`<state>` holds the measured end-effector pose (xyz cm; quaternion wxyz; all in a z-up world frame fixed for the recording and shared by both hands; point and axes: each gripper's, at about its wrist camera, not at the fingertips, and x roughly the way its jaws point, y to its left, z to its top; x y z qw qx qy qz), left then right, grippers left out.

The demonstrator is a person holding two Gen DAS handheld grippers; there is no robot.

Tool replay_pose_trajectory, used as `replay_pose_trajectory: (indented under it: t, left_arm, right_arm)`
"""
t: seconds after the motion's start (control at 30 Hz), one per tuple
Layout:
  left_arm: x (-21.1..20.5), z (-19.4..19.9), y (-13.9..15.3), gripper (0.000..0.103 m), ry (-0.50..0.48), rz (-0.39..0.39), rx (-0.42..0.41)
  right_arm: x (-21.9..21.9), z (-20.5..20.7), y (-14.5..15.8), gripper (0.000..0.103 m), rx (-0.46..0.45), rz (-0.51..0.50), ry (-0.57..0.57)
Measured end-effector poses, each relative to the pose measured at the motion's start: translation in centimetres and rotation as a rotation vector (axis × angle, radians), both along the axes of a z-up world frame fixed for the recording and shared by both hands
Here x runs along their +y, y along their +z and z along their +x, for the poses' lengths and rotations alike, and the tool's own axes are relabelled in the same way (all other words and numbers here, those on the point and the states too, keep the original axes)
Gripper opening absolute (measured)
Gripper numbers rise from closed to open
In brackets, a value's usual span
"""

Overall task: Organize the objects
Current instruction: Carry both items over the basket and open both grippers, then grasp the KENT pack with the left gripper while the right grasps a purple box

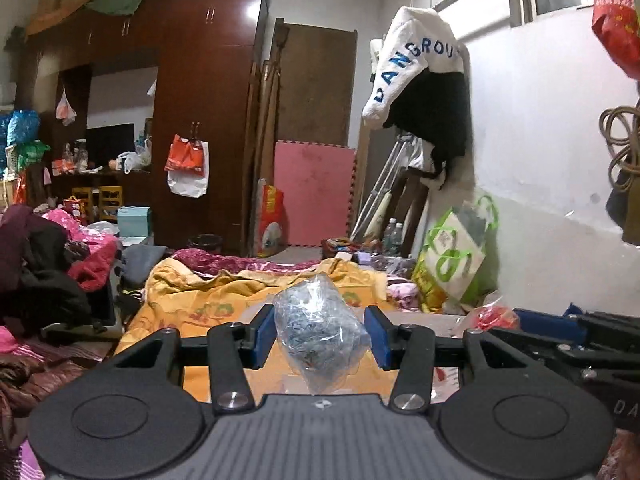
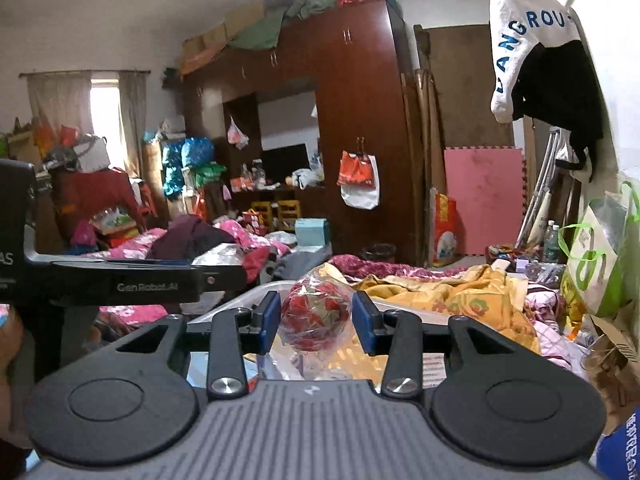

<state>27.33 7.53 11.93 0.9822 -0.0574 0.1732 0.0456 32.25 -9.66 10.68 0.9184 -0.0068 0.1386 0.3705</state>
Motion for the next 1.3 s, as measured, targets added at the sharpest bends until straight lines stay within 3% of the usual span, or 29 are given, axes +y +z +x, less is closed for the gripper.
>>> replay_pose_trajectory:
  t: [0.17,0.23,0.27,0.37,0.4,0.53,0.6,0.7,0.8,0.9,1.07,1.3]
  left_arm:
    - [0.9,1.1,-0.4,0.053,0.024,-0.013,0.023]
    - [1.0,1.7,-0.9,0.069,-0.004,-0.005,0.049]
    - [0.9,2.0,-1.2,0.073,-0.016,0.001,0.058]
    - [0.5,1.4,-1.8,0.078,-0.014,0.025,0.053]
    - [0.4,0.9,-1.9,0.078,-0.014,0.028,0.048]
    - [-1.1,-3.2,-2.9,0.081,-0.032,0.05,0.026]
    - [-2.8,-6.0,-4.4,0.089,-0.098,0.077,0.025]
    - [-6.0,-8.7,-7.8,0.09,-0.207,0.17,0.069]
    - [-9.3,-8.1,-11.0,0.09,-0.292,0.283,0.153]
    - [-11.1,-6.0,-12.7,0.09,-0.314,0.342,0.223]
    - [-11.6,-3.3,-13.8,0.09,-0.278,0.356,0.311]
    - [-9.7,-1.9,-14.3,0.09,-0.301,0.223,0.367]
  right_arm:
    - [0.6,0.6,-0.4,0.043,0.003,-0.041,-0.018]
    - [0.8,0.6,-0.7,0.046,0.004,-0.047,-0.01]
    - [0.8,0.7,-0.8,0.053,0.01,-0.045,-0.006]
    - [0.0,0.0,-0.8,0.097,-0.019,-0.006,-0.031]
    - [-0.4,-0.5,-0.8,0.101,-0.034,0.002,-0.035]
    - [-2.9,-3.1,-1.1,0.103,-0.061,-0.015,-0.03]
    - [-4.9,-4.7,-1.9,0.103,-0.076,0.003,-0.038]
    - [-8.1,-6.2,-3.8,0.103,-0.038,0.046,-0.036]
    - [-9.9,-6.1,-5.9,0.103,0.044,0.079,-0.034]
    - [-10.9,-5.2,-7.5,0.103,0.08,0.081,-0.062]
    - [-12.1,-3.8,-8.1,0.103,0.132,0.134,-0.094]
    - [-12.4,-4.6,-8.7,0.103,0.141,0.14,-0.081]
